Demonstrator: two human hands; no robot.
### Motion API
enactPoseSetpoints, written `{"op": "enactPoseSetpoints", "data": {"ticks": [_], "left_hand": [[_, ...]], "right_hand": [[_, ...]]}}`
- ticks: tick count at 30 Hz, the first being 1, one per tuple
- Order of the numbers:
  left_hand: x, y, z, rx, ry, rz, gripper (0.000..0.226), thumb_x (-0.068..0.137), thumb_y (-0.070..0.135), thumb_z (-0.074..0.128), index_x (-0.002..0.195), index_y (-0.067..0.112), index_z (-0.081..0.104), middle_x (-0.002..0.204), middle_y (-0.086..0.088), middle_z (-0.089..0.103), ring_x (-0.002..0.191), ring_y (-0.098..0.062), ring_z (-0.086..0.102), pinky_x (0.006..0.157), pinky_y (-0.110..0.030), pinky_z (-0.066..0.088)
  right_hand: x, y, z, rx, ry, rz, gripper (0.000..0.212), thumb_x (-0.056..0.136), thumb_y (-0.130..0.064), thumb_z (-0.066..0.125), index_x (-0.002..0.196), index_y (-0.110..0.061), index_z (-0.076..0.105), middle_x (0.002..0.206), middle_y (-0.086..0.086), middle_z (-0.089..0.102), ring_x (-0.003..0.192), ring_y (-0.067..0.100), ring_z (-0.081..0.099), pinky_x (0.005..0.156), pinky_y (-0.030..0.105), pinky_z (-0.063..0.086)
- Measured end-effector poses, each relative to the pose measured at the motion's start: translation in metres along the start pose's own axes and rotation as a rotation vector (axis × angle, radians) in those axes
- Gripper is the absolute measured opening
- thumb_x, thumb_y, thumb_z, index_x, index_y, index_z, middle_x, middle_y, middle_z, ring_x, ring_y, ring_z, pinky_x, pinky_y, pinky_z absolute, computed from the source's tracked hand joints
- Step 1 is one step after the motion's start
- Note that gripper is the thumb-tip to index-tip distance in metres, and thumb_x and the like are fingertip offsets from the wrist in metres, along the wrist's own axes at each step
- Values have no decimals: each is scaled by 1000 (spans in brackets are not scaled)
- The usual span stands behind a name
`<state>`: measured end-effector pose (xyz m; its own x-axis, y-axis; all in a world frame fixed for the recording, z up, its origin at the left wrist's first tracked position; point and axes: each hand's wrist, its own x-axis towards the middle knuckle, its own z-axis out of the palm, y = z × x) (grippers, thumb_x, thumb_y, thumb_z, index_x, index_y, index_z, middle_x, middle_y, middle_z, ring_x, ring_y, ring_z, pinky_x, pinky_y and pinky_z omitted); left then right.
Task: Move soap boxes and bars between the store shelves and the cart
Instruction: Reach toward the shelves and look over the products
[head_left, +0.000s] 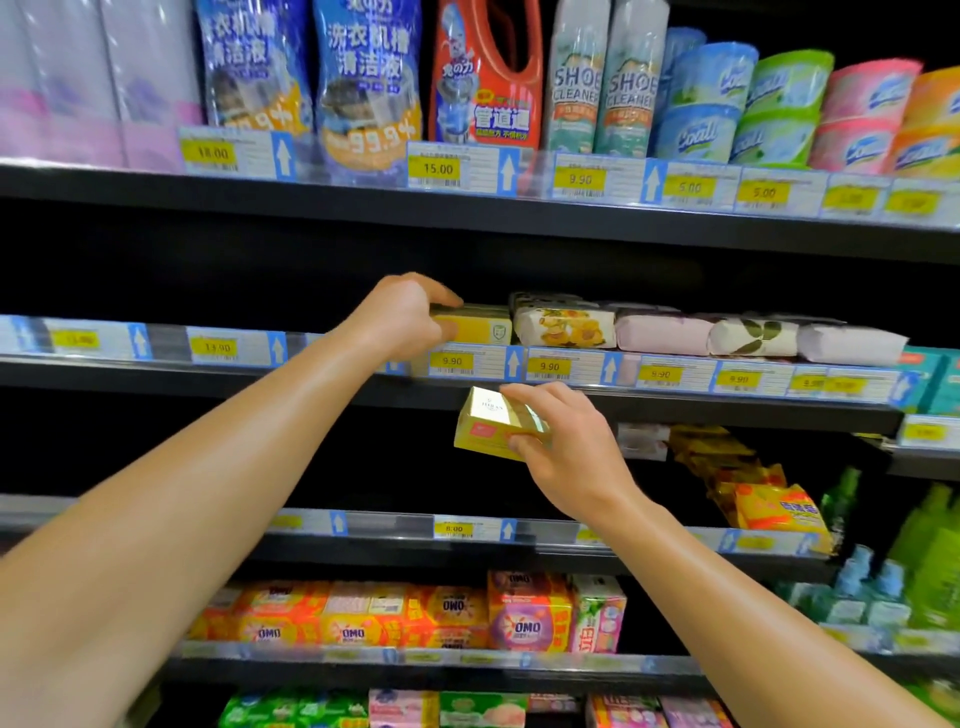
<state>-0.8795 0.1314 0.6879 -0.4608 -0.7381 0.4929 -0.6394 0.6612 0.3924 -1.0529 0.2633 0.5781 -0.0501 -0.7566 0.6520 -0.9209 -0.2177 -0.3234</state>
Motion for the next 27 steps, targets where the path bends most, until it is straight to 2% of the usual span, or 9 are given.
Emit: {"op": "enactPoseSetpoints", "data": {"ticks": [2, 5, 15, 21, 24, 27], "left_hand": [[2, 1, -3, 56, -20, -22, 39, 92, 33, 66, 130, 32, 61, 137, 0, 54, 120, -18, 54, 91, -23, 40], [3, 0, -2, 67, -1, -26, 38, 91, 35, 67, 129, 30, 63, 138, -2, 54, 118, -20, 56, 98, -28, 44], [18, -1, 5, 110, -30, -43, 41, 93, 35, 64, 133, 30, 59, 137, -3, 56, 117, -22, 58, 95, -29, 46], [24, -3, 6, 120, -48, -42, 41, 95, 35, 60, 136, 31, 56, 143, -2, 50, 133, -24, 41, 105, -32, 38], [17, 0, 4, 50, -55, -47, 43, 93, 31, 63, 135, 31, 56, 139, 1, 55, 122, -20, 53, 94, -27, 43], [-4, 0, -2, -82, 61, 6, 41, 89, 34, 66, 130, 30, 62, 131, 3, 62, 118, -16, 57, 100, -30, 47]], "right_hand": [[0, 0, 1, 6, 6, -1, 51, 92, -18, 68, 139, -29, 53, 116, -17, 52, 117, 9, 45, 96, 21, 34], [-2, 1, 3, 23, 13, 9, 51, 91, -16, 69, 139, -28, 54, 114, -18, 50, 116, 8, 45, 95, 20, 32], [-3, -3, 7, 26, 21, 23, 51, 91, -14, 69, 138, -27, 55, 112, -17, 50, 110, 5, 42, 94, 19, 30], [-2, -8, 7, 23, 10, 35, 52, 91, -14, 69, 139, -28, 54, 113, -18, 50, 111, 6, 42, 96, 22, 34], [-3, -12, 2, 56, 6, 47, 52, 91, -14, 69, 139, -28, 54, 115, -16, 52, 116, 9, 45, 100, 27, 39], [-1, -17, -11, 85, 10, 30, 50, 91, -16, 70, 137, -28, 55, 120, -17, 54, 122, 10, 48, 103, 32, 42]]}}
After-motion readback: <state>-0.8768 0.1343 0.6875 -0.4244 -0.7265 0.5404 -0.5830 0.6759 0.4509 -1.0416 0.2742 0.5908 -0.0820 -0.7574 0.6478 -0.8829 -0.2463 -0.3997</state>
